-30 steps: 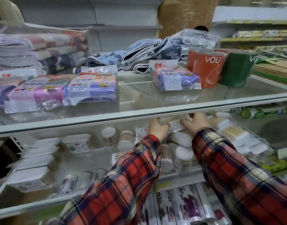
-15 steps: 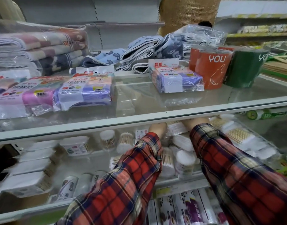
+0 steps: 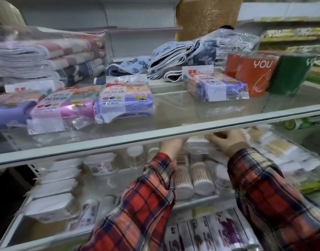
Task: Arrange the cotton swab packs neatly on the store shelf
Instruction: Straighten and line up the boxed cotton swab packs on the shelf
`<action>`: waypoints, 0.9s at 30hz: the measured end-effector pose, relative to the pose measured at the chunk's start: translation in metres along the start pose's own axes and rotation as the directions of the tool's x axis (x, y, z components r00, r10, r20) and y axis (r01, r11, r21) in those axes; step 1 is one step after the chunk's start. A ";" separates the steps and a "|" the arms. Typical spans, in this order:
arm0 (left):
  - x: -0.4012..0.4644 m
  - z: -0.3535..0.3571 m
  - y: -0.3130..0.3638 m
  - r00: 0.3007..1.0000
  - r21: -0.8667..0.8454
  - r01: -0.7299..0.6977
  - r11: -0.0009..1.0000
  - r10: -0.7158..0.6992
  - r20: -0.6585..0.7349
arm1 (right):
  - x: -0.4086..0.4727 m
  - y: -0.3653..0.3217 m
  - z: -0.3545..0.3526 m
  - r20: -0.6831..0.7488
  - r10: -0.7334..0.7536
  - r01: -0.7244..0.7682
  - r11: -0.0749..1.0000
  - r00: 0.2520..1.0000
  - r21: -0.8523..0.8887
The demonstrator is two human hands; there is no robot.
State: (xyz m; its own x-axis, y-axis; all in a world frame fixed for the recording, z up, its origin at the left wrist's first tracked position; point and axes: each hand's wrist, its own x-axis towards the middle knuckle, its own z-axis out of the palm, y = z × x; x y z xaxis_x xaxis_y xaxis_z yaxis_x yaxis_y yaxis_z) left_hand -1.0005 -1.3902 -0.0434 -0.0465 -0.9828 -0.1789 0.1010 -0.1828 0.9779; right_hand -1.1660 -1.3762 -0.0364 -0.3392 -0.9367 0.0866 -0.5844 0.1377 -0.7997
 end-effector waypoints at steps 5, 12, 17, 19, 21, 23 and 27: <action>-0.002 -0.040 -0.015 0.998 -0.076 -0.067 0.995 0.068 0.008 | -0.026 -0.010 0.028 -0.007 -0.084 0.084 0.993 0.996 0.087; -0.022 -0.071 -0.018 0.989 -0.063 -0.098 0.993 0.090 -0.115 | -0.049 -0.013 0.054 0.058 -0.064 0.036 0.919 0.996 0.393; -0.030 -0.080 -0.023 0.977 -0.087 -0.121 0.989 0.103 -0.185 | -0.048 -0.017 0.060 0.177 -0.081 -0.011 0.884 0.981 0.467; -0.034 -0.082 -0.026 0.973 -0.093 -0.133 0.987 0.112 -0.204 | -0.049 -0.016 0.063 0.211 -0.084 -0.027 0.879 0.974 0.476; -0.042 -0.081 -0.026 0.970 -0.077 -0.149 0.986 0.131 -0.204 | -0.048 -0.011 0.065 0.232 -0.085 -0.037 0.879 0.969 0.475; -0.048 -0.083 -0.030 0.971 -0.077 -0.153 0.985 0.135 -0.195 | -0.050 -0.008 0.064 0.257 -0.086 -0.053 0.870 0.962 0.490; -0.054 -0.086 -0.043 0.969 -0.074 -0.145 0.987 0.127 -0.210 | -0.053 -0.002 0.064 0.312 -0.108 -0.058 0.875 0.944 0.480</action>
State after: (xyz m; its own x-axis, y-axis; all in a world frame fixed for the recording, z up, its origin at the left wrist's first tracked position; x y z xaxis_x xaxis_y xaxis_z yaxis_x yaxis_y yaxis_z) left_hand -0.9166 -1.3312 -0.0851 0.1763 -0.9817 -0.0721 0.1803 -0.0398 0.9828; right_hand -1.0997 -1.3472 -0.0776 -0.0274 -0.9995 -0.0171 -0.1380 0.0207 -0.9902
